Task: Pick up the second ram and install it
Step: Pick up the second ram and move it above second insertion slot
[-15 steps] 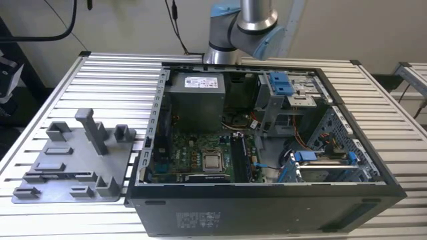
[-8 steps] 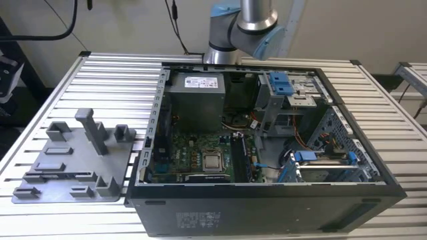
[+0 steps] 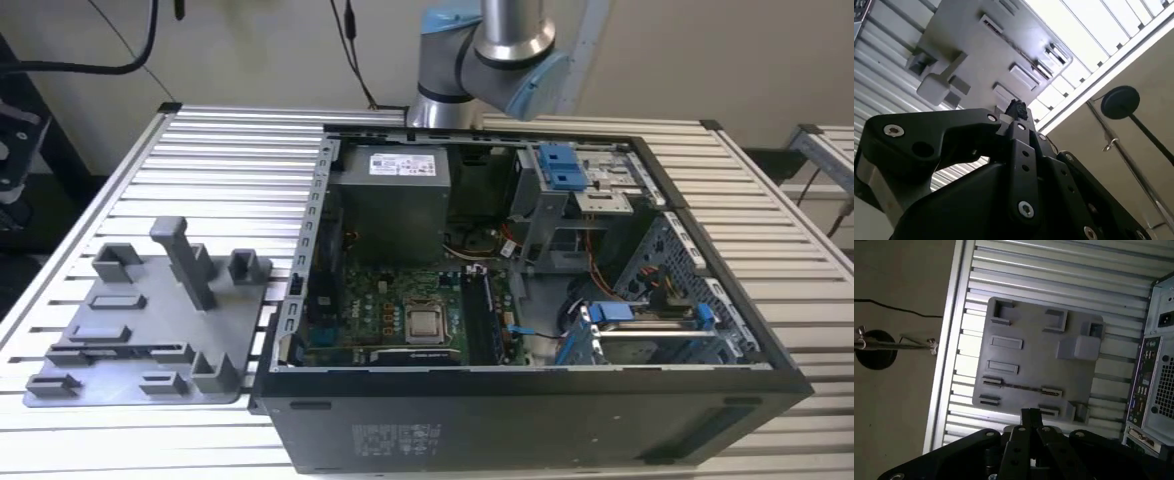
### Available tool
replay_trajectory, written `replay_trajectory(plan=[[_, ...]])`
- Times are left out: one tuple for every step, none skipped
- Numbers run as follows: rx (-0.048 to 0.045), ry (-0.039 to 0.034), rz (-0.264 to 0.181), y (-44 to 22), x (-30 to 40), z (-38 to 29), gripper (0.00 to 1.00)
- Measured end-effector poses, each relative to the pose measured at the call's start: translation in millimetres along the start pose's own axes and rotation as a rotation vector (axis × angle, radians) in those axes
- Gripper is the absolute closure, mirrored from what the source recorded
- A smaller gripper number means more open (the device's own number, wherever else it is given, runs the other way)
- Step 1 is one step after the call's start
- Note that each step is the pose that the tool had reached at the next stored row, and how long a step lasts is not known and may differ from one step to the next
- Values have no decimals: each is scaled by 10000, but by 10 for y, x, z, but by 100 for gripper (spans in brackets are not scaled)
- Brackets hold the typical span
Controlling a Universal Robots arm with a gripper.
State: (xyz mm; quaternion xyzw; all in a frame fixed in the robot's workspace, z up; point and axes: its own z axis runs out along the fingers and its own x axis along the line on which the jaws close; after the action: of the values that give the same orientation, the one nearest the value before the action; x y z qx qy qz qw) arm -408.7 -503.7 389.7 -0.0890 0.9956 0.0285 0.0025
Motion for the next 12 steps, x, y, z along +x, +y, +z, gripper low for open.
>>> replay_trajectory(plan=[[-1, 11, -178, 3, 0, -1, 89], [-3, 21, -359, 4, -1, -1, 89], [-5, 31, -538, 5, -1, 0, 89], [-5, 43, -727, 6, -1, -1, 89], [-5, 53, -904, 7, -1, -1, 89], [-5, 63, -1089, 8, -1, 0, 89], [-5, 74, -1280, 8, -1, 0, 89], [-4, 85, -1447, 9, -1, -1, 89], [-4, 96, -1640, 9, -1, 0, 89], [-3, 107, -1824, 10, -2, -1, 89], [-2, 117, -1987, 10, -1, 0, 89], [-1, 127, -2172, 10, -1, 0, 89]])
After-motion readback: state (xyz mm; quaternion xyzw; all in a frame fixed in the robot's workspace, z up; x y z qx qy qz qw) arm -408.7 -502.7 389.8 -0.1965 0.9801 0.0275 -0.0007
